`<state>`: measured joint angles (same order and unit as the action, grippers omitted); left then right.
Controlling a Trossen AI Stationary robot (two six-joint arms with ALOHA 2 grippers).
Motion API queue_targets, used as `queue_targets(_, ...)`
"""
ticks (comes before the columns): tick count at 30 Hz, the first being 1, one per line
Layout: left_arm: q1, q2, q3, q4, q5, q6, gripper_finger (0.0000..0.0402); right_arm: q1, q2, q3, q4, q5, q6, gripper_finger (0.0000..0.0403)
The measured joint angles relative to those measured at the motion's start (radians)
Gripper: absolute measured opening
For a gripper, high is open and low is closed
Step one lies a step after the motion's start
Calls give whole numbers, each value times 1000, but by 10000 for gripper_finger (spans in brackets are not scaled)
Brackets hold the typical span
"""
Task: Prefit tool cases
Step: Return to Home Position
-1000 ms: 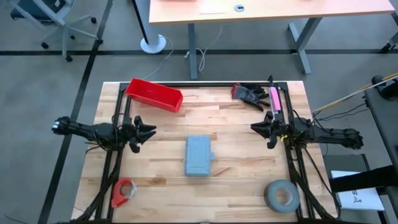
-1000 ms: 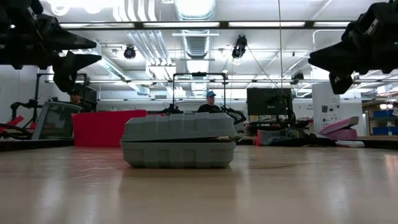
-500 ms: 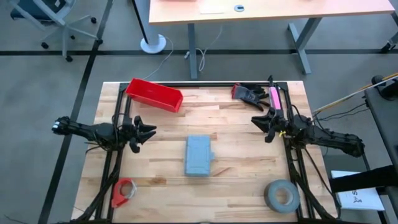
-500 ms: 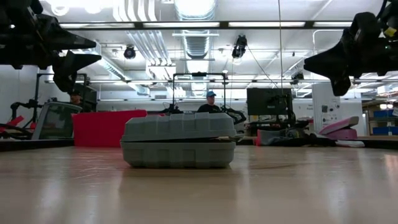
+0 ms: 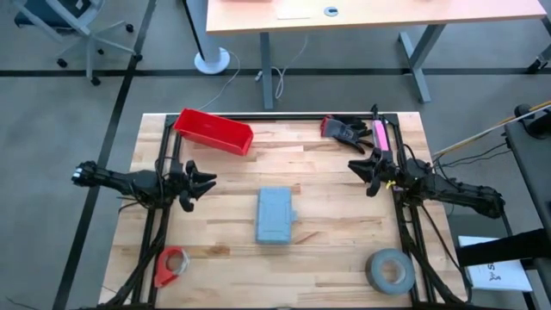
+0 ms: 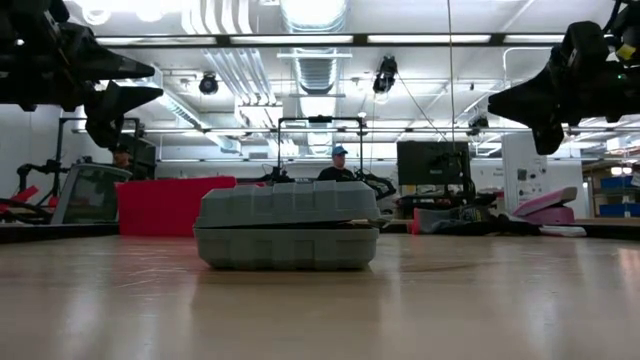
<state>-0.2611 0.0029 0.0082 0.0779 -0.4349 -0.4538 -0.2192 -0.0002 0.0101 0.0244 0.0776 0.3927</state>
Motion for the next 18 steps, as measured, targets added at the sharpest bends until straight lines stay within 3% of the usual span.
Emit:
queue_targets(9,0,39,0,1,0,0,151,1,0,0,1,0,0,43)
queue_targets(18,0,100,0,4,0,0,151,1,0,0,2,0,0,59)
